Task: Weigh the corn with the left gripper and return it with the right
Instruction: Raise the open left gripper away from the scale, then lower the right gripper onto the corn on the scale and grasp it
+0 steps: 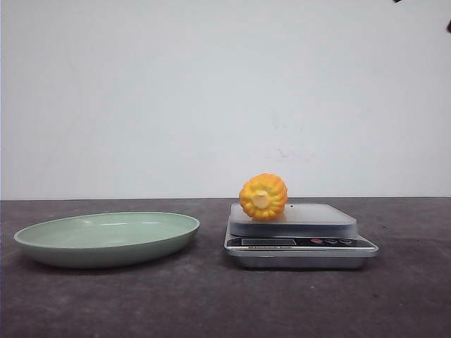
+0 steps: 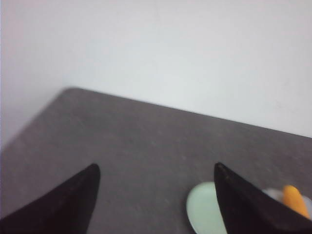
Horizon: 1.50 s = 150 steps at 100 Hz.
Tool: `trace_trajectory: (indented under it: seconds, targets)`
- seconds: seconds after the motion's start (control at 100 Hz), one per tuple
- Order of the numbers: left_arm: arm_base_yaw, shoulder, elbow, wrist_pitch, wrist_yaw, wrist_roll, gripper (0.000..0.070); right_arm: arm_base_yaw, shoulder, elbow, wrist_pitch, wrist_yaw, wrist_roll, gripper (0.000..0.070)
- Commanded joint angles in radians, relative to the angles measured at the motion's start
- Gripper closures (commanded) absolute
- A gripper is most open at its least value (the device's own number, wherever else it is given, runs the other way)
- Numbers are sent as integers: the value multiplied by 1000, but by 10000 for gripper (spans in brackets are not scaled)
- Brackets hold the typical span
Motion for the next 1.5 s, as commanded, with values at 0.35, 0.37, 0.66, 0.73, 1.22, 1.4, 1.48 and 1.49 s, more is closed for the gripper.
trace_trajectory:
  seconds: [0.35, 0.37, 0.66, 0.73, 1.22, 1.4, 1.48, 1.49]
  targets:
    - [199, -211, -308, -34, 217, -23, 266, 186, 246, 29, 238, 12, 54, 160]
    - [206, -211, -316, -34, 221, -16, 266, 197, 267, 35, 245, 18, 60, 160]
    - [228, -211, -402, -30, 233, 0, 266, 312, 610, 229, 213, 145, 97, 162]
    - [228, -211, -407, -30, 233, 0, 266, 315, 692, 277, 201, 162, 113, 162]
    - [228, -211, -407, -30, 232, 19, 266, 318, 955, 345, 174, 214, 148, 213]
    - [228, -211, -407, -30, 232, 22, 266, 318, 955, 346, 172, 245, 149, 596]
    - [228, -211, -407, -30, 232, 23, 266, 318, 955, 345, 173, 267, 147, 700]
    - [228, -211, -407, -30, 232, 23, 266, 318, 955, 345, 173, 267, 147, 700]
